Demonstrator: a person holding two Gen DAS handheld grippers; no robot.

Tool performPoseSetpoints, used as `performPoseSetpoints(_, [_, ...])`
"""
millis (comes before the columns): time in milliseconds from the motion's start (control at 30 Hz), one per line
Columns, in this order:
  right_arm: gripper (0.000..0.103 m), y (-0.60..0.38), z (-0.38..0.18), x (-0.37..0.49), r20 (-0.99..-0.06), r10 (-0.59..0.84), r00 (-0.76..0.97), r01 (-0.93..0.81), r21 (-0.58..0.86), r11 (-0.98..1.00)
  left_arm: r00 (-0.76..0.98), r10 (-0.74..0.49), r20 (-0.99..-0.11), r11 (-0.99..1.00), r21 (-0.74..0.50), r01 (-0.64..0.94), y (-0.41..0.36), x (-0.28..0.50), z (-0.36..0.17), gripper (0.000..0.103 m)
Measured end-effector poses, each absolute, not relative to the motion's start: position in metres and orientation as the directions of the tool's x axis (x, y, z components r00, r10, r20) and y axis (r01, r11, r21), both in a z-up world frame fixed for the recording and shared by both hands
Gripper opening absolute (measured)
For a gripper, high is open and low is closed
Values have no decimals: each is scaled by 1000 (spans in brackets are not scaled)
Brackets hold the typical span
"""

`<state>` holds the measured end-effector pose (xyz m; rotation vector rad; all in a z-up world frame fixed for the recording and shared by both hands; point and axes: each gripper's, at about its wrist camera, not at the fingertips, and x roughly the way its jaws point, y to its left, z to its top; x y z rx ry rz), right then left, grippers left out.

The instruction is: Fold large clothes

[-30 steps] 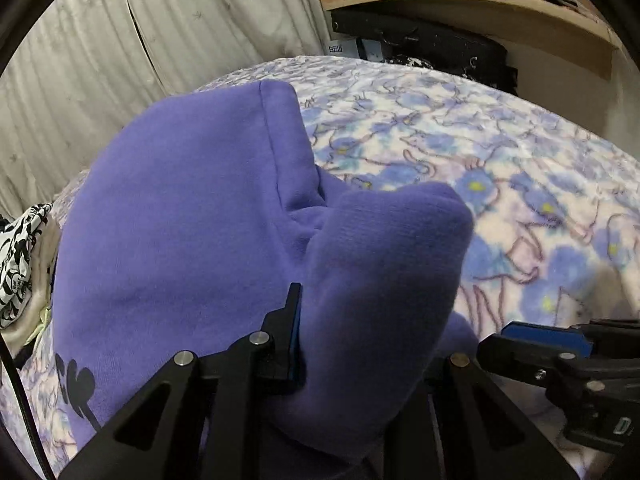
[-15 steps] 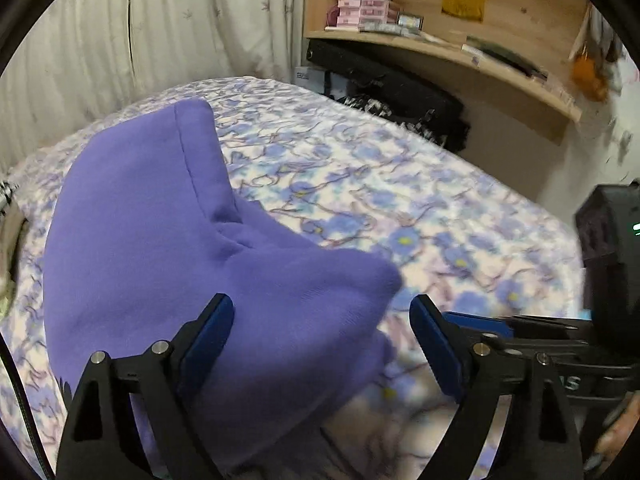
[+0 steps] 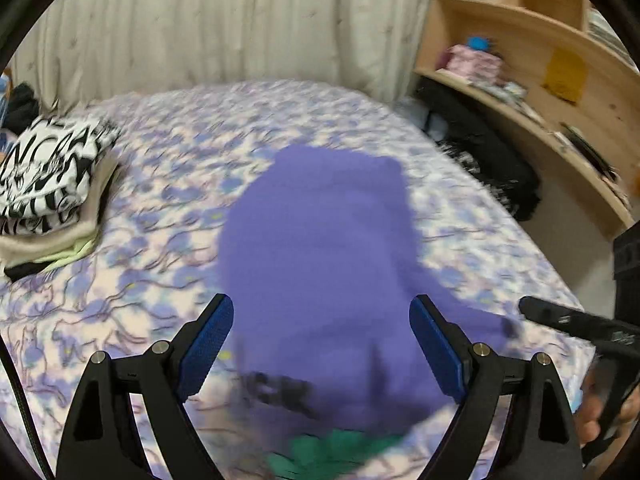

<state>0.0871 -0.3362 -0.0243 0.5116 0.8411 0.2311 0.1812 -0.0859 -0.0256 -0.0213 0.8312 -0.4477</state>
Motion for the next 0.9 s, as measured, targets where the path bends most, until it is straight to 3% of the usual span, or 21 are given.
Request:
performPoseSetpoints(67, [54, -332, -29, 109, -669, 414, 617, 0, 526, 850, 548, -378, -746, 913, -203, 353, -74, 202, -34, 85])
performPoseSetpoints(200, [54, -321, -45, 150, -714, 466, 523, -19, 537, 843, 461, -380, -802, 905, -220, 363, -71, 238, -54, 68])
performPoseSetpoints(433, [54, -305, -94, 198, -778, 531, 336, -17, 558, 830, 381, -445, -810, 870, -291, 399, -85, 276, -77, 68])
performPoseSetpoints(467, [45, -303, -101, 201, -789, 518, 329, -11, 546, 838, 381, -435, -816, 873, -279, 400, -88, 279, -80, 68])
performPoseSetpoints(500, [23, -302, -106, 202, -809, 487, 329, -7, 514, 858, 384, -424, -820, 876, -265, 403, -91, 282, -80, 68])
performPoseSetpoints(533, [19, -302, -106, 201, -811, 477, 338, -17, 502, 865, 387, -414, -824, 878, -249, 408, -94, 283, -80, 68])
performPoseSetpoints(767, [14, -328, -72, 154, -750, 412, 517, -5, 478, 878, 417, -358, -835, 873, -141, 467, -125, 277, -71, 67])
performPoseSetpoints(900, [14, -336, -100, 138, -766, 400, 504, 63, 495, 867, 479, -281, -831, 857, 8, 516, -157, 261, -77, 67])
